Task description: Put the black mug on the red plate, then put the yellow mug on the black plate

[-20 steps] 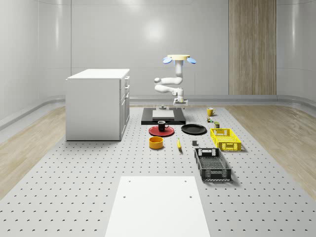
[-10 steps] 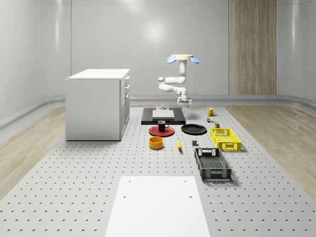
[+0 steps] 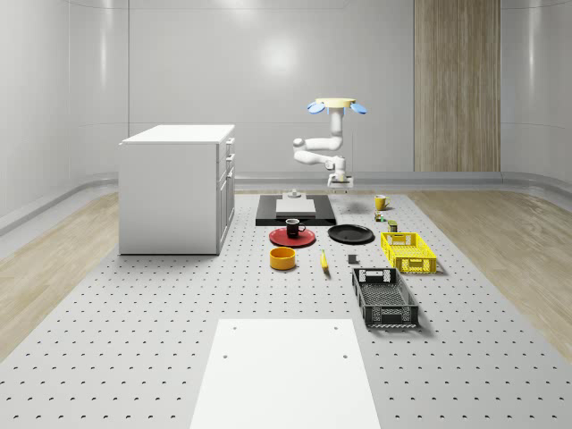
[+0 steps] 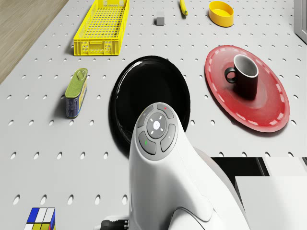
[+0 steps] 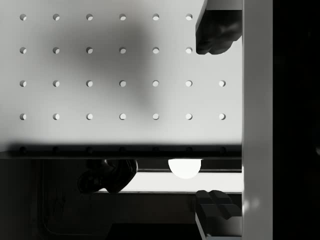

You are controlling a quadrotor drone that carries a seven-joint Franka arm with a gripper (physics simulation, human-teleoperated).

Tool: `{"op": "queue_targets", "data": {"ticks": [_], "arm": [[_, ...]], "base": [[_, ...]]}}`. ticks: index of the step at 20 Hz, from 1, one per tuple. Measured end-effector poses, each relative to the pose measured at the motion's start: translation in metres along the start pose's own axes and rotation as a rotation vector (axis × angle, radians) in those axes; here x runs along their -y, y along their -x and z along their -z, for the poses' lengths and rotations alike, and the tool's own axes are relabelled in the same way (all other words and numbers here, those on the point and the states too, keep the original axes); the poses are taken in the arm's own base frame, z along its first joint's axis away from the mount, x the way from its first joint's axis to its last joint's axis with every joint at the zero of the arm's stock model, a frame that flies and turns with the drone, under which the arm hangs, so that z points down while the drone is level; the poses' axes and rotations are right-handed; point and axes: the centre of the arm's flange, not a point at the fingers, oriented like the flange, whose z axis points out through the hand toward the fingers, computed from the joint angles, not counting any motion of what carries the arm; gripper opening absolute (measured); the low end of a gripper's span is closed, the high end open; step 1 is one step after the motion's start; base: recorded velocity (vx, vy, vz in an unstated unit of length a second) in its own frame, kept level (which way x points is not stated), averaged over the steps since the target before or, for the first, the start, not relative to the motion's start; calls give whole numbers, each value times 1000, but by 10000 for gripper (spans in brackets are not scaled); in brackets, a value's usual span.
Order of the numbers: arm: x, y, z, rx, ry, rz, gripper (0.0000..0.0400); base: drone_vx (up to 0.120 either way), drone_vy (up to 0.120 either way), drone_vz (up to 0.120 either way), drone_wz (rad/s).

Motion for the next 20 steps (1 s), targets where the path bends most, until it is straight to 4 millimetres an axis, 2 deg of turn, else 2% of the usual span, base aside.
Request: {"op": "queue_targets", "data": {"ticks": [12,20], "arm": [[0,0,0,0,0,0,400],[0,0,0,0,0,0,400]], "base": [[-120,120,0,0],[-5,120,0,0]]}}
